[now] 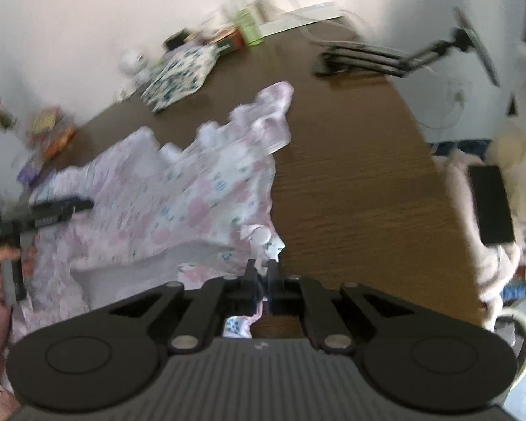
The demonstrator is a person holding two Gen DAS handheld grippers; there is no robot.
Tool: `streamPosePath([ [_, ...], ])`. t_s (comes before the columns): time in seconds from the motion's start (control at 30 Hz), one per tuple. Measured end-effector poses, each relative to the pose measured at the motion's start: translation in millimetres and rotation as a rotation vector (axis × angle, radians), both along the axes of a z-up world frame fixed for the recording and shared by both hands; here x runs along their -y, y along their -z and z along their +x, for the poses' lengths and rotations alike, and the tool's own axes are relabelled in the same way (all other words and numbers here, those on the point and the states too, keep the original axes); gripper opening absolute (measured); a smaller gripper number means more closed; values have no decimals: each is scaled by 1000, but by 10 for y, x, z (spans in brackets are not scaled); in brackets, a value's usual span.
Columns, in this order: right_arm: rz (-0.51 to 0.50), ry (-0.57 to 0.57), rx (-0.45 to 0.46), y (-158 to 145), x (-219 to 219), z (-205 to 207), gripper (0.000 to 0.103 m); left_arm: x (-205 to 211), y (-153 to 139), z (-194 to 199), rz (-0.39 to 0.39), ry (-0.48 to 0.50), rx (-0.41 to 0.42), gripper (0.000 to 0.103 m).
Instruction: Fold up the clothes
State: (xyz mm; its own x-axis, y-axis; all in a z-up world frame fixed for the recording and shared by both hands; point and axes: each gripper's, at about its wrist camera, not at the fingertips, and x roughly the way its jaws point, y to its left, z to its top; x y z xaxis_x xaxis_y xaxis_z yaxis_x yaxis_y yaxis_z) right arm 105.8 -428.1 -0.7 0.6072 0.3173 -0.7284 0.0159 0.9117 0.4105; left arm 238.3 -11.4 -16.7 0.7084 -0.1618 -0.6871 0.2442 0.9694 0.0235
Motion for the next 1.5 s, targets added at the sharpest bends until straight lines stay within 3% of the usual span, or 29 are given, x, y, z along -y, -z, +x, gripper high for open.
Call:
streamPosePath([
  [0.13,101,33,-9,112,180,-8,6,-9,10,4,-2,-3,7,60],
  [0.17,118,43,0,113,196,-23,14,-11,2,10,1,-4,2,62],
  [0.23,110,72,50,27,195,-102,30,-21,-35,5,4,-8,-5,63],
  [0.33,49,90,159,-220,96,-264,30,-36,-221,-225,-25,28,59,65],
  [0.43,-18,10,265,-474,-207,-427,30,14,-394,-584,-35,138,85,69],
  [0.57,-5,-192,293,-554,-810,-436,34,122,-369,-1069,-3,267,12,68],
  [0.7,57,-407,204,-316,-1471,-250,34,73,-234,-1329,-34,292,-82,48],
  [0.8,67,-481,137,-115,-1780,-98,35,-17,-159,-1453,-60,289,-113,29],
  [0.93,96,-508,111,45,-1925,76,34,-135,-93,-1555,-97,278,-126,29],
  [1.07,200,-546,71,152,-1862,173,33,-221,-65,-1610,-141,261,-118,28],
  [1.13,276,-582,33,205,-1811,175,31,-230,-64,-1620,-148,257,-113,28],
  [1.33,359,-639,-29,254,-1761,48,31,-236,-57,-1621,-157,249,-110,29],
  [1.43,345,-609,-36,240,-1733,16,32,-275,-79,-1632,-178,236,-115,36],
  [1.5,327,-608,-35,218,-1714,-19,35,-326,-133,-1676,-179,247,-112,51],
])
